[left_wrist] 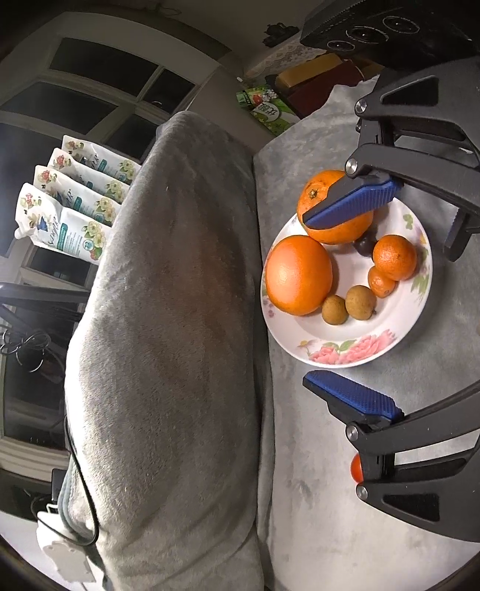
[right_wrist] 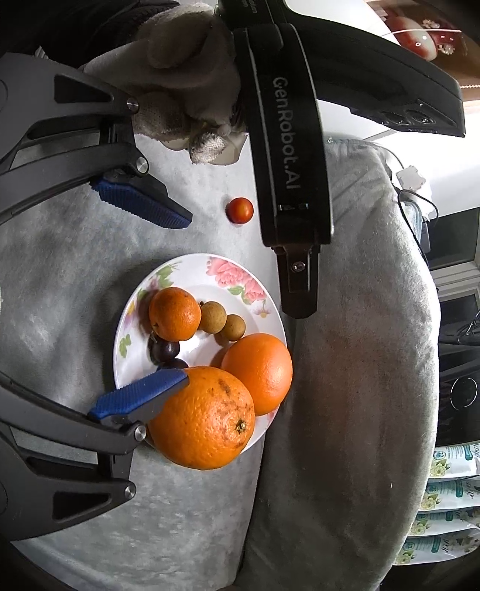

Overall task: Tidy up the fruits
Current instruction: 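Withdraw both open grippers from the plate toward the blanket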

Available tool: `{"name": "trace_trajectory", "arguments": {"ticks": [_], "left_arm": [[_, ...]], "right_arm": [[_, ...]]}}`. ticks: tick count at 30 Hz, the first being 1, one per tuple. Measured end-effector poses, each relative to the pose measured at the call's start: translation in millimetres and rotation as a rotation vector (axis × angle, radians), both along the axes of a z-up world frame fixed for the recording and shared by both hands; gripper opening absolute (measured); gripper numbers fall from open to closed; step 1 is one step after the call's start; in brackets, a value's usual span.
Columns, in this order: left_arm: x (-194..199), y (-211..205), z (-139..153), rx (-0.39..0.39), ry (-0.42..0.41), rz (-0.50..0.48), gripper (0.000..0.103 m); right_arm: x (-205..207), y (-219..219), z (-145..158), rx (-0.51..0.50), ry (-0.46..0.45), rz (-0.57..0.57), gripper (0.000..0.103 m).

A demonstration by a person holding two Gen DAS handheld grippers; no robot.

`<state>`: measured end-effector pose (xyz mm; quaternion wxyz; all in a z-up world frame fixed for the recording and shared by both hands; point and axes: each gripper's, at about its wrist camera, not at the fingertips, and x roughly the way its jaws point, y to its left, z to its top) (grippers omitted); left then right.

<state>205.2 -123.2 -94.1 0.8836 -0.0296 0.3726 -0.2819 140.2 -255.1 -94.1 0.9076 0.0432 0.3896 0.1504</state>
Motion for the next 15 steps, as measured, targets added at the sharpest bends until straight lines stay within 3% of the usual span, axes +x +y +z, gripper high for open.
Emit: {"name": "trace_trajectory", "arguments": {"ticks": [4, 6, 15], "left_arm": [[0.6, -0.1, 0.9, 0.015, 0.007, 0.013, 0.080], [-0.2, 0.2, 1.1, 0.018, 0.007, 0.016, 0.080], [-3.5, 3.7, 5.5, 0.015, -0.005, 0.023, 0.080]], "right_arm": [[0.6, -0.8, -2.0, 0.004, 0.017, -0.003, 0.082], [0.7, -0.3, -2.5, 0.002, 0.019, 0.001, 0.089], [-4.8, -2.2, 4.5, 0.008, -0.009, -0.004, 0.089]]}}
